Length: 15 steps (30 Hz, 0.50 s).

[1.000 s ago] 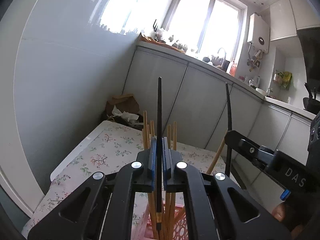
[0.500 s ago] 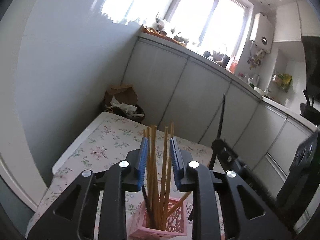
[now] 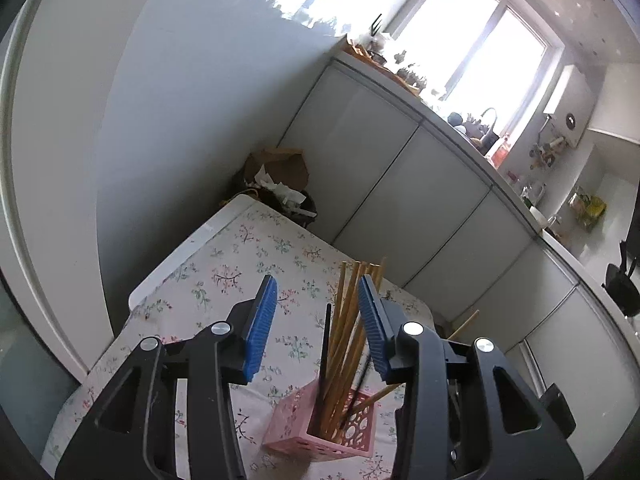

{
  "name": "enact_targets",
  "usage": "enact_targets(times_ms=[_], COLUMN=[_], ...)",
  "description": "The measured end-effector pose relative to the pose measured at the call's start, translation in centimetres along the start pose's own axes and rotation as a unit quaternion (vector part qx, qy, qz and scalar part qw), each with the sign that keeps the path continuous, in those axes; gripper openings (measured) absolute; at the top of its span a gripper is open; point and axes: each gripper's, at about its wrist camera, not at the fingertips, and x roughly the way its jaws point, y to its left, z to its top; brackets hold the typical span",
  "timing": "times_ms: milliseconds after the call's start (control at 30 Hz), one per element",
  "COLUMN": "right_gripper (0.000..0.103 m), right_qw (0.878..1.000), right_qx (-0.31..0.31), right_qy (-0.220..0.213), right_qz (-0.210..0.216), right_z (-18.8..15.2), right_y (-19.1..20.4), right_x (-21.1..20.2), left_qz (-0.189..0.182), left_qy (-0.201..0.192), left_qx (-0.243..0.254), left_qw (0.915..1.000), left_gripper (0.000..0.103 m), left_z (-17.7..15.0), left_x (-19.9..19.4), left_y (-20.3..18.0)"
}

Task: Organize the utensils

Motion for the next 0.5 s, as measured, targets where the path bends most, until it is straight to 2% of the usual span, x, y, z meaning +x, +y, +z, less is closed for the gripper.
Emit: enact_targets(times_ms=[67, 167, 267, 367, 400, 433, 467, 500], right_gripper=[0.018, 0.019, 0.03, 0.034, 0.042, 0.049, 0.062, 0.065], right_qw=[1.0, 1.0, 0.999, 0.998, 0.998, 0.997, 0.996, 0.994], right_qx=[0.005, 0.029, 0.05, 0.059, 0.064, 0.073, 0.082, 0.09], right_qy=[0.004, -0.011, -0.018, -0.013, -0.003, 0.013, 0.031, 0.053], right_qz=[0.006, 0.003, -0.003, 0.005, 0.009, 0.013, 0.018, 0.026], right_z=[0.6, 2.4, 4.3, 5.9, 6.1, 6.3, 6.3, 6.3], right_y=[0.0, -1.0, -2.3, -3.2, -3.4, -3.7, -3.9, -4.1], right_x=[-0.9, -3.0, -5.0, -7.5, -8.4, -9.2, -10.0, -10.9], left_qz=[-0.002, -0.005, -0.004, 0.004, 0.017, 0.038, 0.053, 0.066], left_qy=[0.0, 0.003, 0.01, 0.024, 0.035, 0.053, 0.068, 0.083], left_qx=[-0.003, 0.001, 0.013, 0.035, 0.046, 0.056, 0.063, 0.074], left_qw=[1.0, 1.0, 0.9998, 0.9991, 0.9982, 0.9963, 0.9942, 0.9916], left_gripper=[0.043, 0.043, 0.048, 0.052, 0.06, 0.073, 0.077, 0.081], left_z=[0.1, 0.2, 0.2, 0.0, -0.2, -0.4, -0.7, -1.1], left_x=[-0.3, -0.7, -1.1, -1.8, -2.0, -2.2, -2.4, -2.8], left_y=[0.0, -0.3, -1.1, -2.4, -2.9, -3.4, -3.9, -4.4])
